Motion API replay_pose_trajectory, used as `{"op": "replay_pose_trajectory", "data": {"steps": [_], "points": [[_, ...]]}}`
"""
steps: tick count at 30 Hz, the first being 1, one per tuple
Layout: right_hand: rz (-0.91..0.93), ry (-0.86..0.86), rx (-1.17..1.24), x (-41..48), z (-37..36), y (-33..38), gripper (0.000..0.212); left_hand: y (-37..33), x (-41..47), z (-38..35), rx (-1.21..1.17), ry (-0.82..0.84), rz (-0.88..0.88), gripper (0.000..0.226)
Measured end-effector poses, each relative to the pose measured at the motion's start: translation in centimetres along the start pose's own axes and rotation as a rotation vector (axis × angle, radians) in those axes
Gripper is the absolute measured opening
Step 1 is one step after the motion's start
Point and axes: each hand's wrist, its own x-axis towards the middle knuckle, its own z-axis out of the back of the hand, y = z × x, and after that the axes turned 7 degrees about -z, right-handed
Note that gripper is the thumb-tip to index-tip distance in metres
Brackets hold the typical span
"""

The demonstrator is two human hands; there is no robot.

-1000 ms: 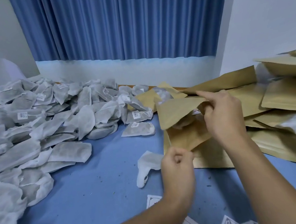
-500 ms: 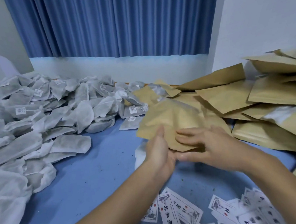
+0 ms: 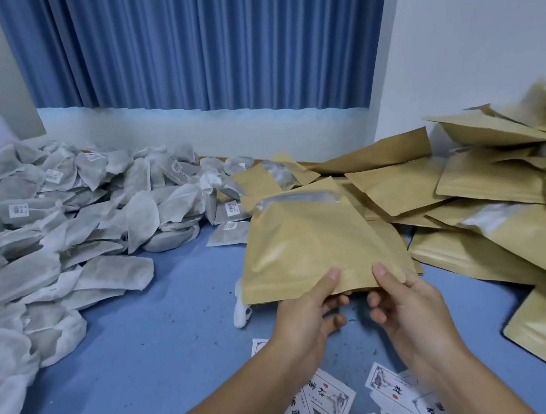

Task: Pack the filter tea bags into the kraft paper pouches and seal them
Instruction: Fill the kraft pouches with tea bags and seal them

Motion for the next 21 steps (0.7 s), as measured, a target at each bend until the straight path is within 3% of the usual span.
{"op": "replay_pose_trajectory", "data": {"steps": [7,10,13,15,17,21], "points": [[0.098,-0.129,0.002,-0.8,-0.9,-1.1,0.012,0.3,0.1,-0.4,0.076,-0.054,-0.081,0.019],[0.023,-0.088,0.074,-1.1,-1.5,-0.9,0.012,0.4,-0.2,-0.7,0.101,0.005,-0.066,0.023],[0.092,-0.164,0.068,-0.7,-1.3,-0.4,0.009,0.8,-0.5,-0.8,0.118,-0.053,-0.106,0.029],[0.124,-0.222,0.091,-0.6,-1.1,-0.3,0.006,0.7,-0.3,-1.0,0.160,-0.104,-0.145,0.038],[0.097,-0.176,0.116,-0.9,-1.4,-0.5,0.005,0.2,0.0,-0.9,0.185,-0.112,-0.162,0.046],[0.124,-0.159,0.071,-0.9,-1.6,-0.3,0.007,-0.6,0.3,0.0,0.181,-0.079,-0.078,0.071]]}}
